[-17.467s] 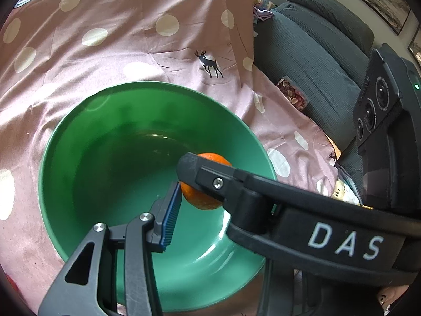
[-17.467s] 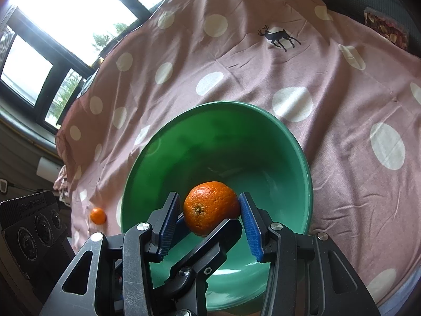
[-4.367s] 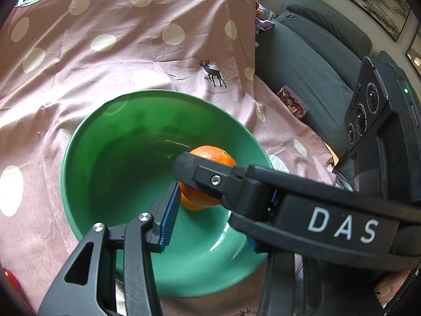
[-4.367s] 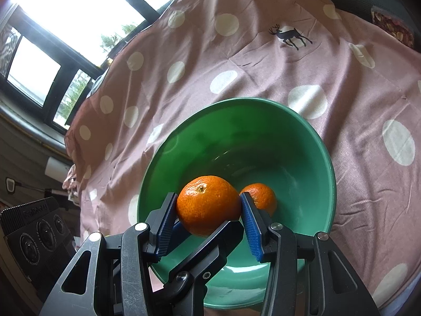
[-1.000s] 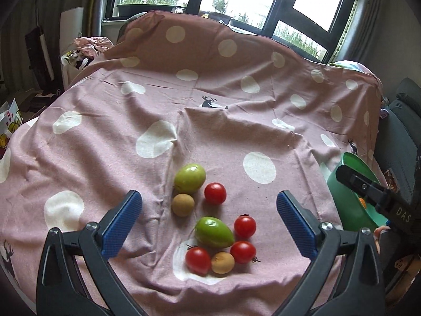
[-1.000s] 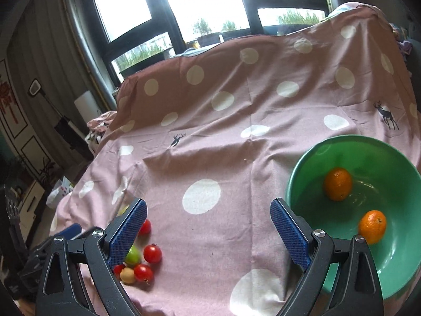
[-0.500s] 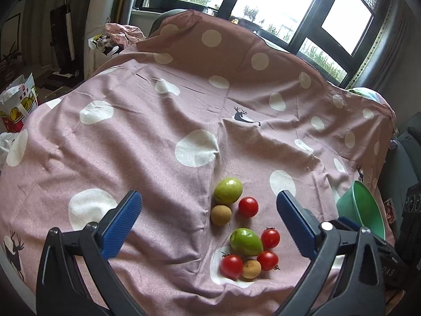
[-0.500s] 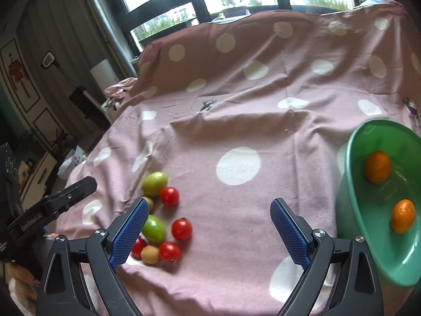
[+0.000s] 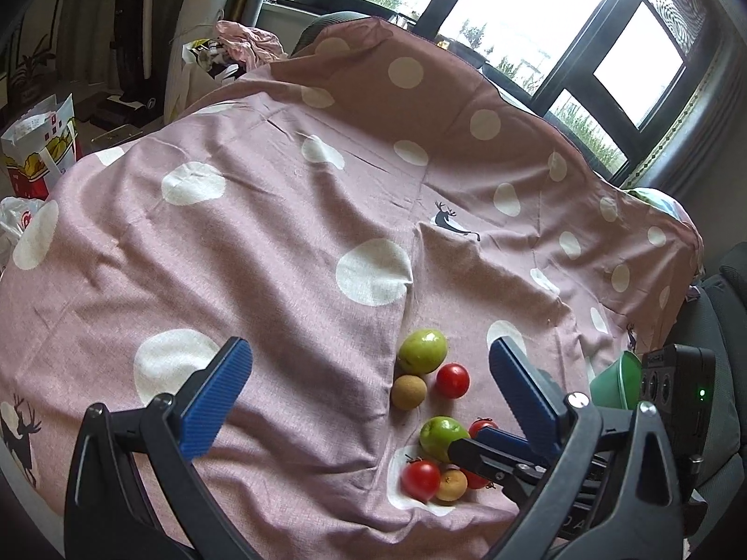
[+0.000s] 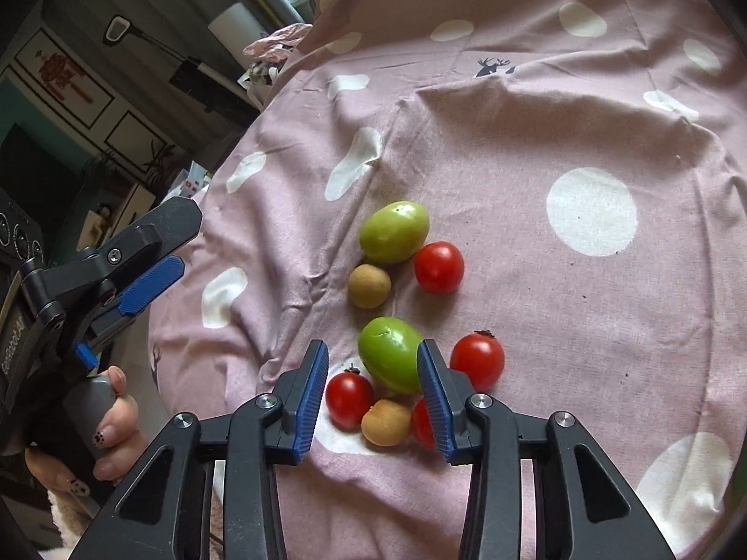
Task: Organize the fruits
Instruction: 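Move the right gripper back to the fruit cluster toward a green fruit, then close the right gripper around the large green fruit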
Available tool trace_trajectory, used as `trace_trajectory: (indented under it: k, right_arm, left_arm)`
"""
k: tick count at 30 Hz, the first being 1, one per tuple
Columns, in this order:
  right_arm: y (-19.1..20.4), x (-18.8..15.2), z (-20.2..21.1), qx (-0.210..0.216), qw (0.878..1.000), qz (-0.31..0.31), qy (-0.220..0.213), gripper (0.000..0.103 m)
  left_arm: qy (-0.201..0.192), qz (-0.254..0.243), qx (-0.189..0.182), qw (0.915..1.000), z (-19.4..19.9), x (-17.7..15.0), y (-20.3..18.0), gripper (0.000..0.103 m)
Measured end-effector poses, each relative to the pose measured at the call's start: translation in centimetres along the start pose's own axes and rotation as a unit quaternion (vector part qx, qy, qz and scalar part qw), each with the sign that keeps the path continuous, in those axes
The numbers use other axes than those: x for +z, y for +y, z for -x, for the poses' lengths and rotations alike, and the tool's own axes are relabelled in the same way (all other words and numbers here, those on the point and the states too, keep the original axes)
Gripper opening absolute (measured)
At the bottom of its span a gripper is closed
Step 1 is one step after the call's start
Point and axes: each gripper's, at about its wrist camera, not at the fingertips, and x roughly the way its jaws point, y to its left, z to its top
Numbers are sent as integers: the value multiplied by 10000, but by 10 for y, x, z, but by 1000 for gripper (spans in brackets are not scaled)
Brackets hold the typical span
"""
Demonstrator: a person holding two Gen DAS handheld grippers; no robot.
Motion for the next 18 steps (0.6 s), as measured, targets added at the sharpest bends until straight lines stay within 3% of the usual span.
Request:
trace_trajectory:
  k: [18]
  right_arm:
    - [5,3,-26,-594,9977,155,304,43]
  left_arm:
    - [181,-162,-72,9997,-9,-2,-7,101]
